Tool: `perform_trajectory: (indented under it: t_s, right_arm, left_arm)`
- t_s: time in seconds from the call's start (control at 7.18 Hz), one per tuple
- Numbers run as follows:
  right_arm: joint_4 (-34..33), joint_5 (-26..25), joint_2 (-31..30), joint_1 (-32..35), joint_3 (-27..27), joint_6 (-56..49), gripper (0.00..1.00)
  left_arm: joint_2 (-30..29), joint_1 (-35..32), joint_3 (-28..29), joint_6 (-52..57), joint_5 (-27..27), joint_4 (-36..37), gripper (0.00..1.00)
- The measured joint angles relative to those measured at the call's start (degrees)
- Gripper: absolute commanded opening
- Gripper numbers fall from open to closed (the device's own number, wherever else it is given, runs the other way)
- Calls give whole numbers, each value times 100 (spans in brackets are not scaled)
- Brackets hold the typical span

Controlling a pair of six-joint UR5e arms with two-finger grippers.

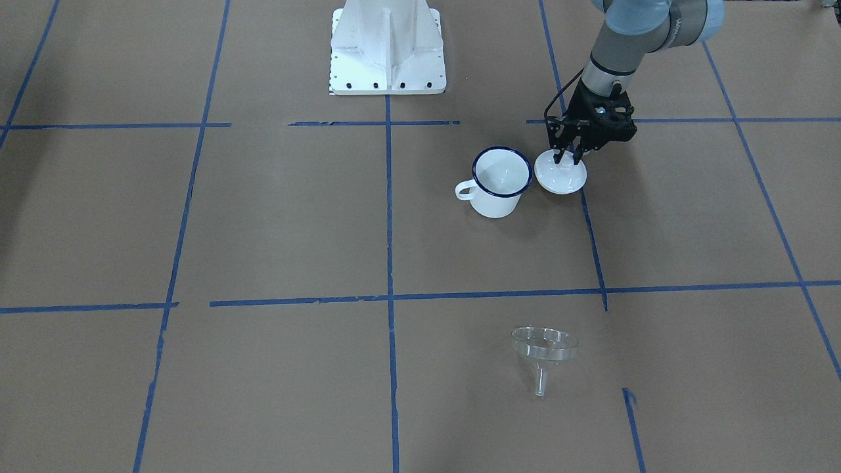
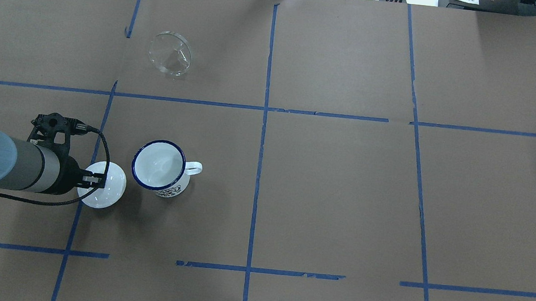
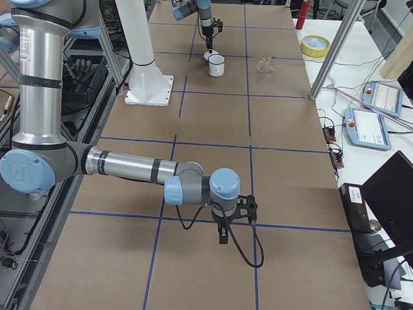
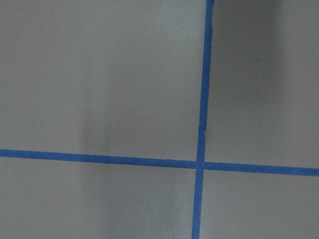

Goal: Place funnel on cup
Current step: 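Lift the white lid with the left gripper and set it beside the mug, then move the left gripper to the glass funnel and grasp its rim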

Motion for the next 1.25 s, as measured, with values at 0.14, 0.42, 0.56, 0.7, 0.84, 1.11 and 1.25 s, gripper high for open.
perform_trajectory:
  t_s: [0.14, 0.42, 0.56, 0.7, 0.84, 1.11, 1.25]
  right_arm:
    - [0, 0, 0, 0, 0, 0, 100]
    - [0, 0, 0, 0, 0, 0, 100]
    - [0, 0, 0, 0, 0, 0, 100]
    - [0, 0, 0, 0, 0, 0, 100]
    - [0, 0, 0, 0, 0, 0, 100]
    - [0, 0, 0, 0, 0, 0, 100]
    - [0, 0, 0, 0, 0, 0, 100]
  left_arm:
    - [-14, 30, 26, -10, 15, -3, 52]
    - [-22, 42, 43, -23, 41, 1, 100]
    - [-34, 27, 20, -35, 79, 1, 100]
    - [-47, -30, -124, -40, 97, -1, 100]
    - [-80, -237, -382, -82, 87, -1, 100]
    - [-564, -876, -530, -995, 91, -6, 100]
    - [-997, -1095, -365, -1796, 136, -17, 100]
